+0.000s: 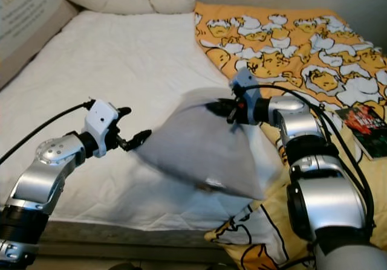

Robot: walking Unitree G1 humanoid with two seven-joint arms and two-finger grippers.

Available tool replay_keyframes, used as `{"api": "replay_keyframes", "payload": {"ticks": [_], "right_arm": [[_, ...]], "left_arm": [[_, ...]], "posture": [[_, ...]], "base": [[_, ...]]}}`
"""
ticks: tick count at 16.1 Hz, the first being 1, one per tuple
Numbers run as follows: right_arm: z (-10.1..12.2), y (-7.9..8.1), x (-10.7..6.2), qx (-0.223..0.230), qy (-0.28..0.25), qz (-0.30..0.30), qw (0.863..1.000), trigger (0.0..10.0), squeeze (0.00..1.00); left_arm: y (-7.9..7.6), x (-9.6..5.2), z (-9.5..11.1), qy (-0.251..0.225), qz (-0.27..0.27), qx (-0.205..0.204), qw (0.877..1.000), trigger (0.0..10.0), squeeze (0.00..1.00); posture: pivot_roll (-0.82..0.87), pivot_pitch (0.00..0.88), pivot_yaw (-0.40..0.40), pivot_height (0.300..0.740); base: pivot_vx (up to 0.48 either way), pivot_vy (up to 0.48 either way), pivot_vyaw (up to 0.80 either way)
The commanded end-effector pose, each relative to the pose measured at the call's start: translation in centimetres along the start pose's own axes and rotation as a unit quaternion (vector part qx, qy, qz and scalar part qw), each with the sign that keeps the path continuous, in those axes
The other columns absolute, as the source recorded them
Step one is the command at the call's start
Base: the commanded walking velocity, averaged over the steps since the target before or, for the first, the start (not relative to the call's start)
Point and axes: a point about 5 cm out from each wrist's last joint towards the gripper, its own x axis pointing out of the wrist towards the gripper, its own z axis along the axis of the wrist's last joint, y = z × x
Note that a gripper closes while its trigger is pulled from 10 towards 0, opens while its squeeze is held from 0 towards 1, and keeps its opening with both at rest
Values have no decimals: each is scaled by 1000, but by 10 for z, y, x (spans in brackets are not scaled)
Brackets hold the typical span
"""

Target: Clean up the room

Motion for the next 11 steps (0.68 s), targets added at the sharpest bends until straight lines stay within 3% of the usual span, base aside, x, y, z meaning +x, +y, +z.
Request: {"api": "replay_keyframes", "payload": {"ticks": [1, 4, 7, 8, 9, 10, 11], "right_arm": [[12, 4, -1, -20, -18, 35, 999, 0, 0], [-12, 18, 4, -48, 47, 73, 995, 0, 0], [-41, 36, 20, -31, 76, 62, 995, 0, 0], [-59, 45, 26, -23, 92, 53, 994, 0, 0], [-70, 48, 26, -30, 106, 33, 993, 2824, 0], [-75, 46, 26, -33, 111, 8, 993, 7294, 0], [-76, 42, 24, -10, 107, -19, 994, 10000, 612]], "left_arm": [[5, -2, 7, -9, 7, 10, 1000, 10000, 0], [3, -1, 6, -9, 6, 10, 1000, 10000, 0], [4, -1, 4, -8, 19, -2, 1000, 10000, 0], [6, 1, 0, 4, 40, -44, 998, 10000, 0], [7, 6, 1, -2, 50, -59, 997, 10000, 0], [6, 10, 1, -9, 49, -65, 997, 10000, 0], [3, 17, 0, -10, 46, -48, 998, 10000, 157]], "posture": [[-30, 0, -10, 740], [-33, 0, -13, 740], [-27, 0, -20, 740], [-24, 0, -22, 740], [-22, 0, -21, 740], [-20, 0, -21, 740], [-21, 0, -19, 740]], "base": [[0, 0, 0], [0, 0, 0], [0, 0, 0], [0, 0, 0], [0, 0, 0], [0, 0, 0], [0, 0, 0]]}}
